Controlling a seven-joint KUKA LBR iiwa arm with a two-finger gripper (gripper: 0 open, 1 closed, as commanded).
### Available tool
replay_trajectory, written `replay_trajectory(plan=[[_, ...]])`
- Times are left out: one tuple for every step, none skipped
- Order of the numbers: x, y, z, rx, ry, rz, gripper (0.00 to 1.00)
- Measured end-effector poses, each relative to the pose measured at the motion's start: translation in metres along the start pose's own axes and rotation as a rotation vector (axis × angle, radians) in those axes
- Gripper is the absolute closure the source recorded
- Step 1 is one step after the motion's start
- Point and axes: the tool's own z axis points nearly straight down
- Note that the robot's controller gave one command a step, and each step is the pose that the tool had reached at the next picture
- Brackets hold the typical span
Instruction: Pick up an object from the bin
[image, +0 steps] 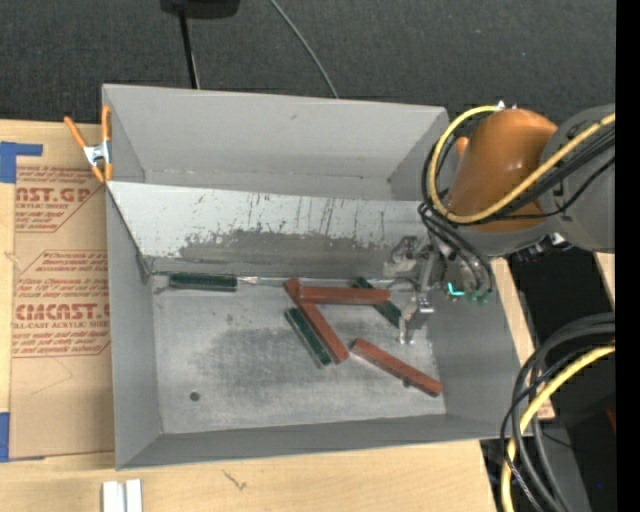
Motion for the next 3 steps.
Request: replay_trajectory(plan=[[-0.002,0.000,-0.005,0.001,-0.008,0.000,0.00],[0.002,-0.043,0.083,0.002,-0.019,0.109,1.00],[0.002,-0.043,0.083,0.002,-0.019,0.109,1.00]])
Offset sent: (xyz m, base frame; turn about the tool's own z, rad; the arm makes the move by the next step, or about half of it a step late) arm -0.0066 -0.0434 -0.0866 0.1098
